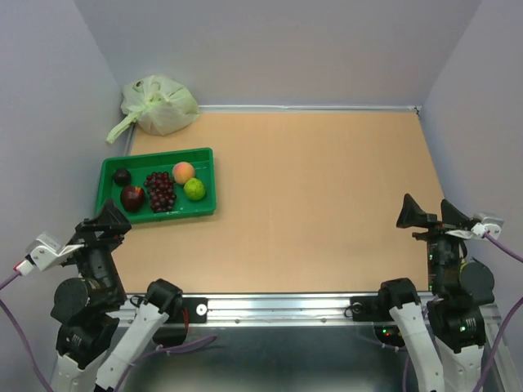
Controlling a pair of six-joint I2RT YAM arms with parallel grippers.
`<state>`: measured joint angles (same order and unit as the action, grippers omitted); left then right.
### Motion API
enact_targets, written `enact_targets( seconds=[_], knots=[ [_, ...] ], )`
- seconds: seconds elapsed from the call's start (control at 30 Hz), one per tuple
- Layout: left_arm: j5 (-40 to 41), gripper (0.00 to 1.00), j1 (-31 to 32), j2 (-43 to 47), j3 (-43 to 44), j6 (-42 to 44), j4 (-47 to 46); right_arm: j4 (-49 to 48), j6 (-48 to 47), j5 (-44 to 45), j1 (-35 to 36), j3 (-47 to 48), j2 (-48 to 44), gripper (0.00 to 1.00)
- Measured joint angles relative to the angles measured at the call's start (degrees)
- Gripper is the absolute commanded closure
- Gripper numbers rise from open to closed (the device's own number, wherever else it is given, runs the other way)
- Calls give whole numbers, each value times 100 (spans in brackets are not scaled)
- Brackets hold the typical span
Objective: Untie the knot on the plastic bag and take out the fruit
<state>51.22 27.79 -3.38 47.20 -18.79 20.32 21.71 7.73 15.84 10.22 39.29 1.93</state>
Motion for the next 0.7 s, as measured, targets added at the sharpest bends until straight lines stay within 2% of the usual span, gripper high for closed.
enact_targets(
  seconds=[0.2,0.4,0.6,0.7],
  knots=[
    [-39,7,0,-170,-70,0,-184,-37,22,-162,0,-7,116,0],
    [-299,7,0,-918,-83,4,-498,-125,111,-291,0,-109,116,0],
    [-647,6,-2,-2677,116,-170,-920,-142,133,-428,0,-282,122,0],
    [-881,5,-107,-4315,793,-442,-973,-162,175,-487,0,-369,114,0]
  ],
)
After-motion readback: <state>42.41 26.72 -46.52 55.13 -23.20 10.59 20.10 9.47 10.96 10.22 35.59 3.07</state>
